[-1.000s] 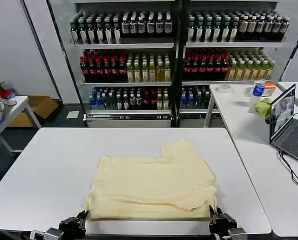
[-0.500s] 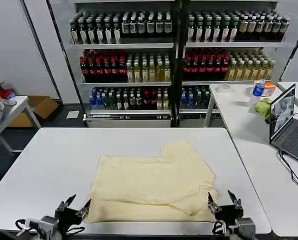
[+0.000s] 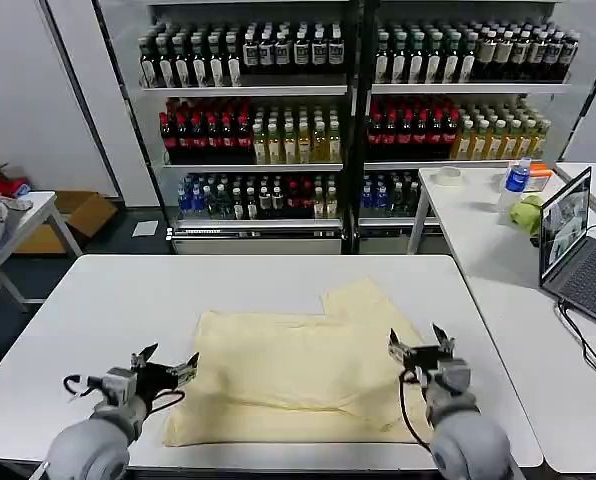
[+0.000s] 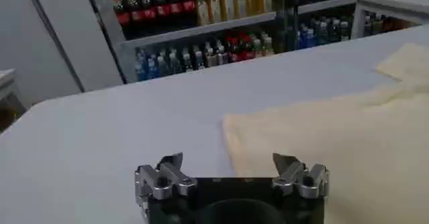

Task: Fold and organize the clothes.

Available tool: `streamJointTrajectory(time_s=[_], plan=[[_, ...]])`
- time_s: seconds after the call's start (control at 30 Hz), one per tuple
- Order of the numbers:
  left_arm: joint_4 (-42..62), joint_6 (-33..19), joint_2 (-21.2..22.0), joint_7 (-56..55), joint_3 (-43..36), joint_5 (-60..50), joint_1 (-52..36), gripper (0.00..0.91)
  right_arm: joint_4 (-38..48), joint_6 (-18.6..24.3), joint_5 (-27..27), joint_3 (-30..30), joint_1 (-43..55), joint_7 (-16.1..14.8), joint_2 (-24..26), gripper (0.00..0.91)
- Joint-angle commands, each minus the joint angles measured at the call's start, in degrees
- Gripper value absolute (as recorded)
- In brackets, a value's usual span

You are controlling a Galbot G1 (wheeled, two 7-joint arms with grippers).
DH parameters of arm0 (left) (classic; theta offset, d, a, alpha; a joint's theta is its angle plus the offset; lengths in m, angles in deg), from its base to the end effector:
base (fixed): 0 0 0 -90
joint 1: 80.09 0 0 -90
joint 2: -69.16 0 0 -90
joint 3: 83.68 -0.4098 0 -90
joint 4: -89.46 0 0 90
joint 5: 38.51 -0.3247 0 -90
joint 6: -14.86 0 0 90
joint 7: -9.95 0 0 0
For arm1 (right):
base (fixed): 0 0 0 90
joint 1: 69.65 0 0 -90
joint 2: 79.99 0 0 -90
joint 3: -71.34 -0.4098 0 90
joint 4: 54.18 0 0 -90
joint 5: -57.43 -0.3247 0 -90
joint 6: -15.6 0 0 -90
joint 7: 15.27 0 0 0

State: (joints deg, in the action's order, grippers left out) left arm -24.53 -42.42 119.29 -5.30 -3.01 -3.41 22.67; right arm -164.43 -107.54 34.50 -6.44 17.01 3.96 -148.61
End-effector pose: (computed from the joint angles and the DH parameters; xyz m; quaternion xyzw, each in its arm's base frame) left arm 0.2316 0.1412 -0.3027 -0.0554 -0.9597 -0.0914 0.2600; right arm 0.2797 -0.0484 -0.3173 0.0018 -0.9817 0.0426 0.1855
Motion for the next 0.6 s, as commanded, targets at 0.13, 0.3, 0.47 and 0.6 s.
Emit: streamJointTrajectory(time_s=[0.13,0.3,0.47,0.6], plan=[[16.3,0.3,1.9,-0.4,-13.9,2.8,-22.5,0.907,21.2,-0.1,-4.6,5.7,20.4,1.5,-1.6,0.907],[19.5,0.3,3.0,-0.3,-15.9,2.7,-25.8,0.907,27.4,-0.1,-4.7,6.5,23.3,1.7,-3.2,0.907],[22.3,0.3,4.0,-0.2,-17.4,2.6,-27.4,0.907,33.2,-0.1,-4.9,6.9,26.3,1.8,-5.2,0.907],[24.8,0.3,4.9,-0.2,-17.9,2.7,-28.4,0.907,36.2,0.0,-4.8,6.8,28.1,1.6,-6.8,0.907]])
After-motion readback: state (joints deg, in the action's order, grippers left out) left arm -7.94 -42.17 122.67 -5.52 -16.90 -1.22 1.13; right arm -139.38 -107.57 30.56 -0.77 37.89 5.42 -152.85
